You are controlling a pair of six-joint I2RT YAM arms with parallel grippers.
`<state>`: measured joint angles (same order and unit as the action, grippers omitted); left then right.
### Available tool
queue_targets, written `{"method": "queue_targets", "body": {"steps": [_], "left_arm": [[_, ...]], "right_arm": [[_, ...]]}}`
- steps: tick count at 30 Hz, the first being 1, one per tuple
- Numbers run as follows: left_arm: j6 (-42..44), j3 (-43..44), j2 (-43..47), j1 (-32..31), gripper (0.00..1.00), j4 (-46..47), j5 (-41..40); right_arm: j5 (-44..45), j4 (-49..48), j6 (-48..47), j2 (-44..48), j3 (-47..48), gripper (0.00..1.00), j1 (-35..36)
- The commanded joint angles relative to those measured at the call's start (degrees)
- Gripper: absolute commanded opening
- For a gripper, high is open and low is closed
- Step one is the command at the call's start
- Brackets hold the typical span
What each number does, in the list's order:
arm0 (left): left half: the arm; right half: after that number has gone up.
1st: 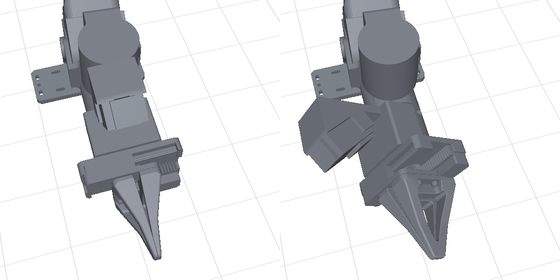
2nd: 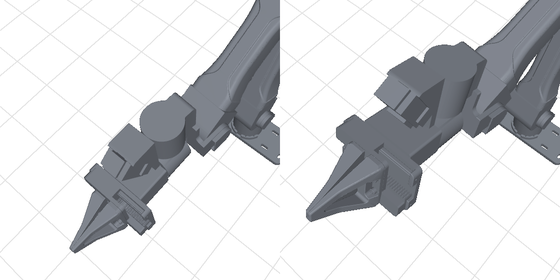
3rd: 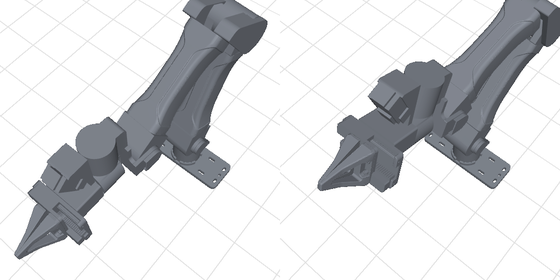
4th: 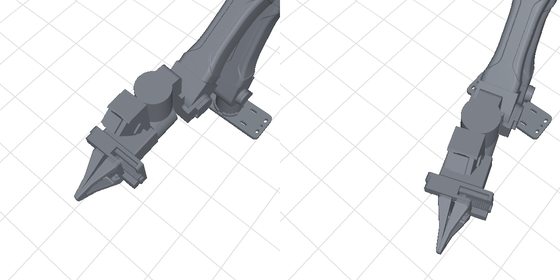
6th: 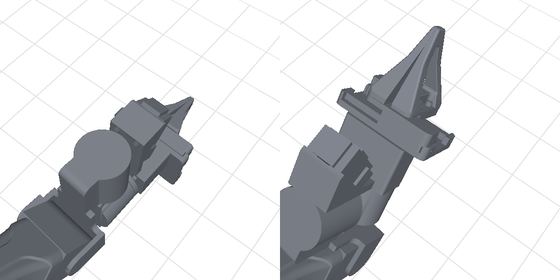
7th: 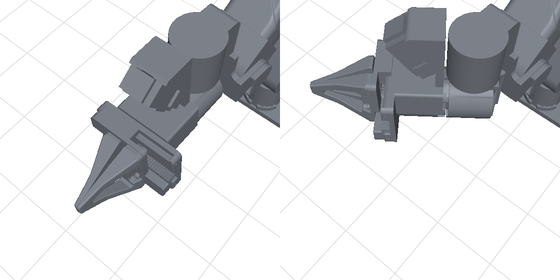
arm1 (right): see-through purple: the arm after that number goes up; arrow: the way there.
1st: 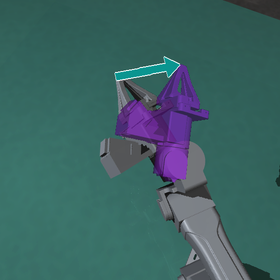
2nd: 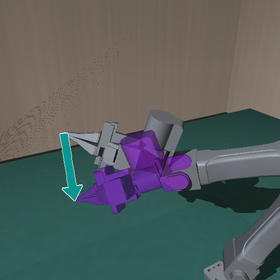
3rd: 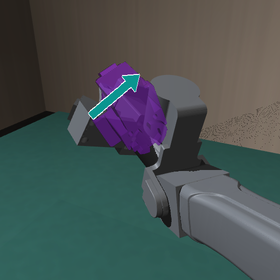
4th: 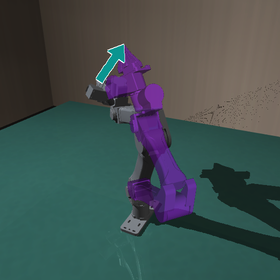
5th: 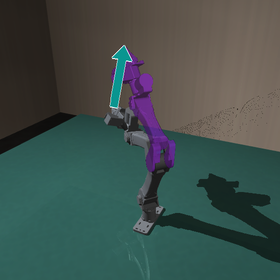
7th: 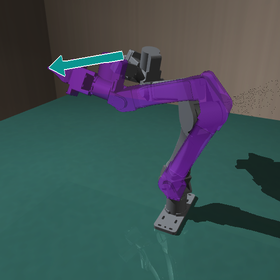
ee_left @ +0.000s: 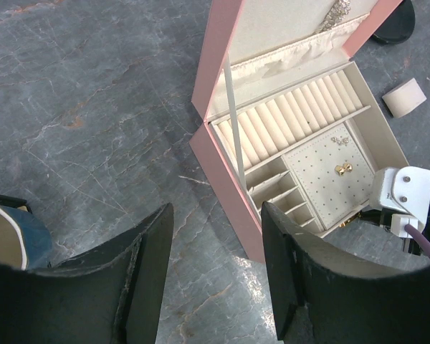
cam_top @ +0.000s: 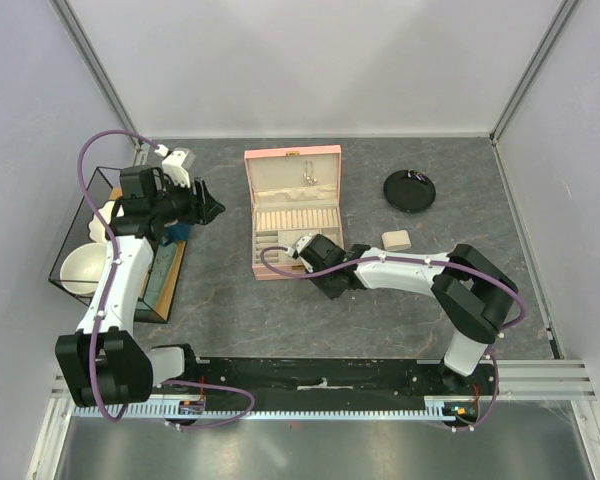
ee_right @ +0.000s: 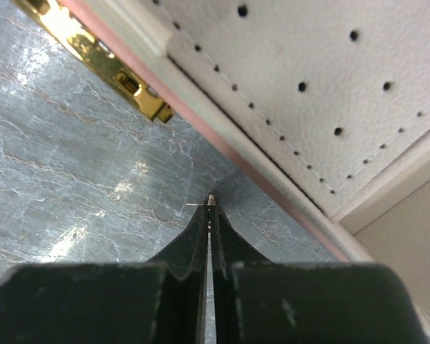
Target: Organize the mixed jewelry
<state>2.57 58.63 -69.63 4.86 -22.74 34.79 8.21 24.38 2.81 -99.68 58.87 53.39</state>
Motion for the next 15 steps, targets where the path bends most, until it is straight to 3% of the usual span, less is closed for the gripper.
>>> {"method": "queue_targets", "body": {"steps": [1, 15], "left_arm": [[1.4, -0.2, 0.5, 0.7, 0.59, -0.1, 2.0], [1.3, -0.4, 0.4, 1.1, 0.59, 0.0, 2.3]], "right_arm": [[-1.1, -1.4, 0.7, -1.7, 0.7, 0.03, 0.0], [3.9, 4.3, 1.6, 0.7, 5.2, 0.00, 2.8]]}}
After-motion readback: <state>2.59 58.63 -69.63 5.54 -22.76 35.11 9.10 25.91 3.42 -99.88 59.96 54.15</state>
